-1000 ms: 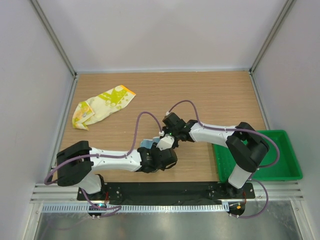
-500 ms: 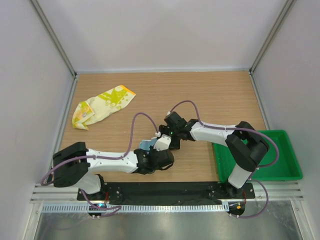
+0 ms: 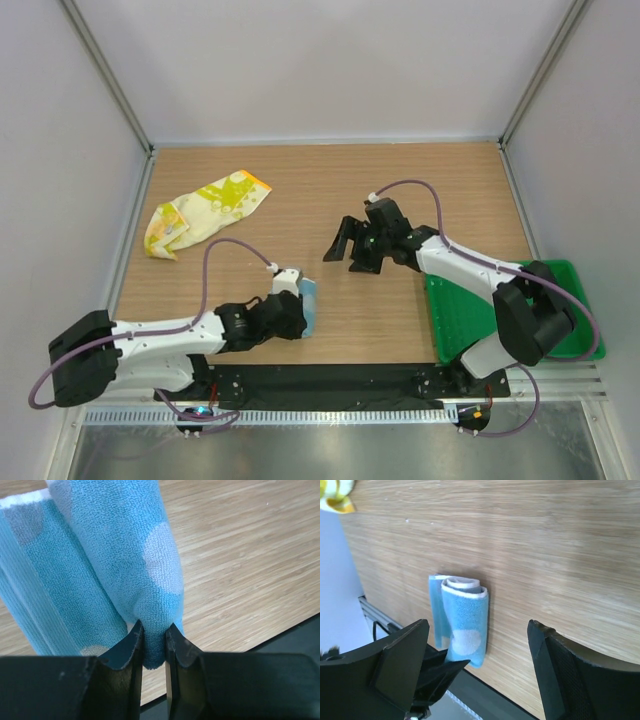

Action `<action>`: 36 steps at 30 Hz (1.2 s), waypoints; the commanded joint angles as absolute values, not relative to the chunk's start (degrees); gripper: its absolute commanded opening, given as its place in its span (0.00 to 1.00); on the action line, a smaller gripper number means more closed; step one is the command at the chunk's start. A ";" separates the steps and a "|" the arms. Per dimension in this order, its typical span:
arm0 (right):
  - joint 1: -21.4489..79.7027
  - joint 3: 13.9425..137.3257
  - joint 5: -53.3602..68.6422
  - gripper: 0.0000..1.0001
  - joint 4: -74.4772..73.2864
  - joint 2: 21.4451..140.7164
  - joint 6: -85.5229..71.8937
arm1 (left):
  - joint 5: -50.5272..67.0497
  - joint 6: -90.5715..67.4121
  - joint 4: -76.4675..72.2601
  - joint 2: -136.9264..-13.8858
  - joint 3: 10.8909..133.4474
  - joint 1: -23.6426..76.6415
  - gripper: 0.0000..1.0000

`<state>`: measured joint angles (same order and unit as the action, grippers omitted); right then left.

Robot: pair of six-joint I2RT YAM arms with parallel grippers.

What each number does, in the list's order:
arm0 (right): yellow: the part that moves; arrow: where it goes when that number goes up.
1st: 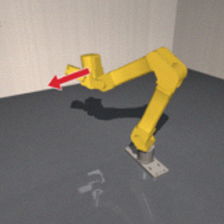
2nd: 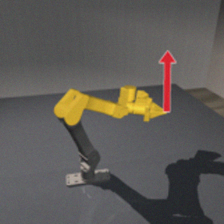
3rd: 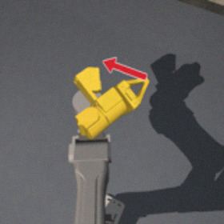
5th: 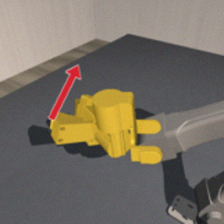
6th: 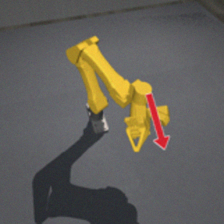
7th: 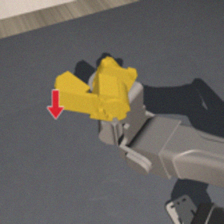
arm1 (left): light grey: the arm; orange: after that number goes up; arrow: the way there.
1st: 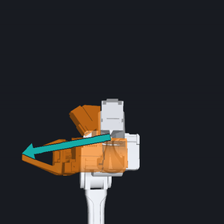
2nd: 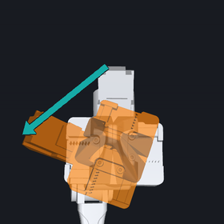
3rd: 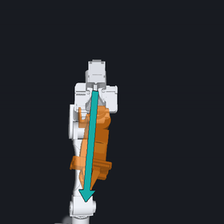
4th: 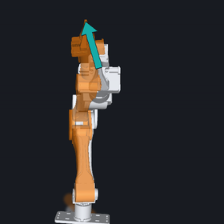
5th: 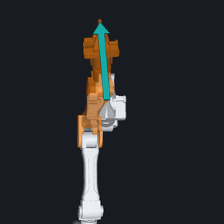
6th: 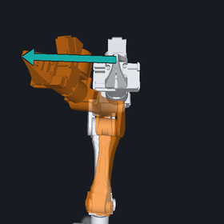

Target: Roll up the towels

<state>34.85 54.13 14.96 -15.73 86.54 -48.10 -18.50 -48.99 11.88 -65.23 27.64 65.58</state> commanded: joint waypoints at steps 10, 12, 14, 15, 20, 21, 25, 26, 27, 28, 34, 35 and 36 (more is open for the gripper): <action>35.07 38.68 29.43 0.84 10.53 84.55 -52.73 | -11.60 -65.55 3.61 -49.76 11.62 59.50 0.00; 35.33 36.39 30.67 0.84 16.15 85.43 -53.70 | -11.69 -68.28 3.25 -46.60 9.85 59.24 0.00; 35.94 34.90 32.59 0.83 21.59 86.83 -54.57 | -12.21 -71.26 3.08 -44.13 6.95 59.24 0.00; 36.30 34.54 33.13 0.83 23.36 87.44 -54.75 | -12.48 -72.24 3.25 -42.90 5.90 59.15 0.00; 38.23 33.66 34.80 0.82 31.54 92.01 -54.67 | -14.59 -77.69 6.41 -32.53 0.36 59.15 0.00; 39.02 33.66 35.15 0.82 32.68 93.94 -54.84 | -15.20 -78.48 8.77 -30.69 0.35 59.06 0.00; 41.92 35.15 35.07 0.80 37.69 99.22 -54.84 | -15.73 -80.68 14.58 -22.52 -2.10 59.06 0.00; 42.36 35.59 34.98 0.79 38.31 100.53 -54.84 | -15.73 -81.12 15.55 -19.19 -2.54 59.06 0.00; 43.23 35.86 35.07 0.78 39.28 101.68 -55.02 | -16.17 -81.38 16.51 -17.68 -2.98 59.06 0.00; 43.59 36.38 35.50 0.77 42.42 104.21 -55.98 | -16.52 -82.26 19.92 -15.93 -3.08 59.06 0.00; 45.17 36.83 36.91 0.75 55.34 110.64 -62.12 | -16.18 -85.24 27.94 -10.72 -3.25 59.06 0.01; 45.18 36.57 37.09 0.75 57.11 111.00 -62.83 | -15.91 -86.21 28.56 -11.33 -3.16 59.06 0.01; 45.18 36.30 37.00 0.75 58.43 111.18 -63.45 | -15.65 -87.00 28.83 -12.99 -3.16 59.06 0.00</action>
<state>44.64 36.27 37.23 48.75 109.86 -60.60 -14.94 -83.15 11.70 -11.44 3.62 59.20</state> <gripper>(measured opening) 0.756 0.189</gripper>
